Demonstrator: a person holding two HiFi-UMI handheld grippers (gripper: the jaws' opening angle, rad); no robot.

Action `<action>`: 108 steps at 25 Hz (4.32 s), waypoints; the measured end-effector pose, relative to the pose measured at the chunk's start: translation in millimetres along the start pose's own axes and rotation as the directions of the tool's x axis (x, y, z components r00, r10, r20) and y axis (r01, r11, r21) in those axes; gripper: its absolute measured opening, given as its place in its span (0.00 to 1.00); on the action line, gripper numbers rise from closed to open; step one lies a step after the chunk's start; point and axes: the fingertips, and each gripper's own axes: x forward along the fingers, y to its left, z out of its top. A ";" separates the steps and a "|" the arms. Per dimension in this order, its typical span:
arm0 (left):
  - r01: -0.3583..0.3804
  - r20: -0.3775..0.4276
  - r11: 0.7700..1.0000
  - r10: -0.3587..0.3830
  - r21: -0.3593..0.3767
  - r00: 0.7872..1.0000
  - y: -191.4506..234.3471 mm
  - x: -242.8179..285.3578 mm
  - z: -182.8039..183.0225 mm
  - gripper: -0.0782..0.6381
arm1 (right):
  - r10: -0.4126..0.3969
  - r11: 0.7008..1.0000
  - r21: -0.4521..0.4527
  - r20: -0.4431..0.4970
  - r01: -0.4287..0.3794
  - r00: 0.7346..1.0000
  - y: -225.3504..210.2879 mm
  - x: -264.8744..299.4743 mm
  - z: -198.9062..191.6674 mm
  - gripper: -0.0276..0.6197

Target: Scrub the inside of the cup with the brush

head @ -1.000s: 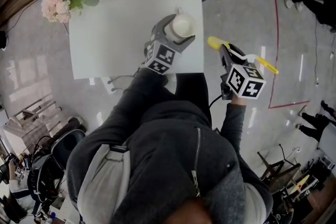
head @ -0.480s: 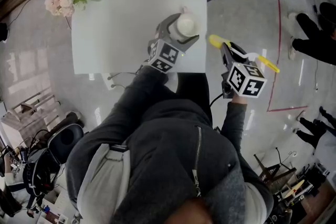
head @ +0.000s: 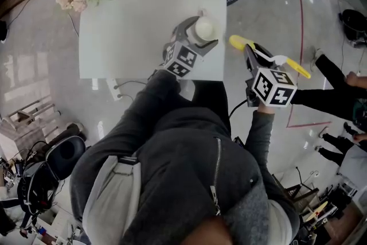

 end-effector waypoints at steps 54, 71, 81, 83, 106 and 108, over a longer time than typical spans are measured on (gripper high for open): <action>-0.008 -0.012 0.999 0.008 -0.034 1.000 5.7 0.4 -13.1 0.68 | 0.168 0.775 -0.569 -0.237 -0.277 0.957 110.1 85.2 16.9 0.22; 0.006 -0.052 0.996 -0.011 -0.089 0.999 6.2 6.1 -20.8 0.69 | 0.148 0.785 -0.564 -0.231 -0.257 0.962 116.4 82.8 12.5 0.22; 0.009 -0.058 0.996 -0.014 -0.091 0.998 7.0 7.0 -24.3 0.69 | 0.151 0.769 -0.581 -0.238 -0.265 0.959 125.8 91.3 11.9 0.21; 0.009 -0.058 0.996 -0.014 -0.089 0.998 5.9 7.6 -24.2 0.69 | 0.153 0.766 -0.584 -0.238 -0.267 0.959 126.2 91.7 12.3 0.21; 0.001 -0.068 0.997 -0.007 -0.080 0.998 5.2 7.1 -23.1 0.69 | 0.159 0.756 -0.596 -0.233 -0.270 0.959 129.2 105.2 21.8 0.21; 0.001 -0.069 0.997 -0.007 -0.081 0.998 5.3 7.0 -23.2 0.69 | 0.159 0.755 -0.598 -0.231 -0.269 0.960 129.0 106.1 23.4 0.21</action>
